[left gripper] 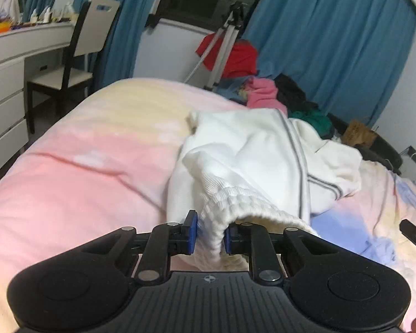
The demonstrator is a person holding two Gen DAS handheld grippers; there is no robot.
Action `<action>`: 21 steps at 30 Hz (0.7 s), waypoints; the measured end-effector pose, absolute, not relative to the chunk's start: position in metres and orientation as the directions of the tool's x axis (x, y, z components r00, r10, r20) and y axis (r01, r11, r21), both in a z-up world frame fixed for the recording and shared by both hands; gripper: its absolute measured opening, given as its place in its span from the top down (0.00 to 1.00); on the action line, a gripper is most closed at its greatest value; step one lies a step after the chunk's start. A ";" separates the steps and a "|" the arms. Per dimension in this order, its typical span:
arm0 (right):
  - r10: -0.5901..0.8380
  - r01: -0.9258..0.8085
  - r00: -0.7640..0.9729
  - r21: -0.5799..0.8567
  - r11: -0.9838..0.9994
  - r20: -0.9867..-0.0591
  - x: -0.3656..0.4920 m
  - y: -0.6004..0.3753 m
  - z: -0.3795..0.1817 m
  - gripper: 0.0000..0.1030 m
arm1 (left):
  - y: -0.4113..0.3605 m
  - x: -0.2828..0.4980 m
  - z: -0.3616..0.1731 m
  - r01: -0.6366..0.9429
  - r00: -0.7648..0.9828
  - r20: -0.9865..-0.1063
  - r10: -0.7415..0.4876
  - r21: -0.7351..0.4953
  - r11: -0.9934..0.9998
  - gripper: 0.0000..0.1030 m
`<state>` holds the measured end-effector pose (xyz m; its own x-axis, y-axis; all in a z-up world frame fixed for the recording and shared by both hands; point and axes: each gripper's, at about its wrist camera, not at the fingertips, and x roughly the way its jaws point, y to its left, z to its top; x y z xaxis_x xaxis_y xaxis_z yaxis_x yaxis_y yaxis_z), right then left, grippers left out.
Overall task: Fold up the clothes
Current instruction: 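Lift the waistband up off the bed with the left tool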
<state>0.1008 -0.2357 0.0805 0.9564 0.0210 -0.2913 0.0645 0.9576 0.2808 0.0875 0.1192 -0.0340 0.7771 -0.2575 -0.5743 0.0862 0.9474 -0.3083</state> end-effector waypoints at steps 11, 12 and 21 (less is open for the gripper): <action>0.065 0.036 0.940 0.288 0.957 -0.335 0.112 -0.224 0.073 0.78 | 0.117 0.055 -0.017 0.031 0.710 -0.653 -0.264 -0.346 0.938 0.64; 0.069 0.036 0.938 0.295 0.955 -0.338 0.112 -0.224 0.072 0.78 | 0.117 0.049 -0.015 0.025 0.712 -0.644 -0.279 -0.374 0.927 0.60; 0.105 0.027 0.931 0.352 0.935 -0.349 0.113 -0.223 0.071 0.78 | 0.084 0.028 -0.021 0.145 0.671 -0.535 -0.513 -0.584 0.798 0.39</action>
<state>0.1130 -0.2229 0.0706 0.9312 0.1046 -0.3491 0.0271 0.9354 0.3524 0.0280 0.0835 -0.0214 0.6712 -0.5132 -0.5348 0.1448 0.7984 -0.5844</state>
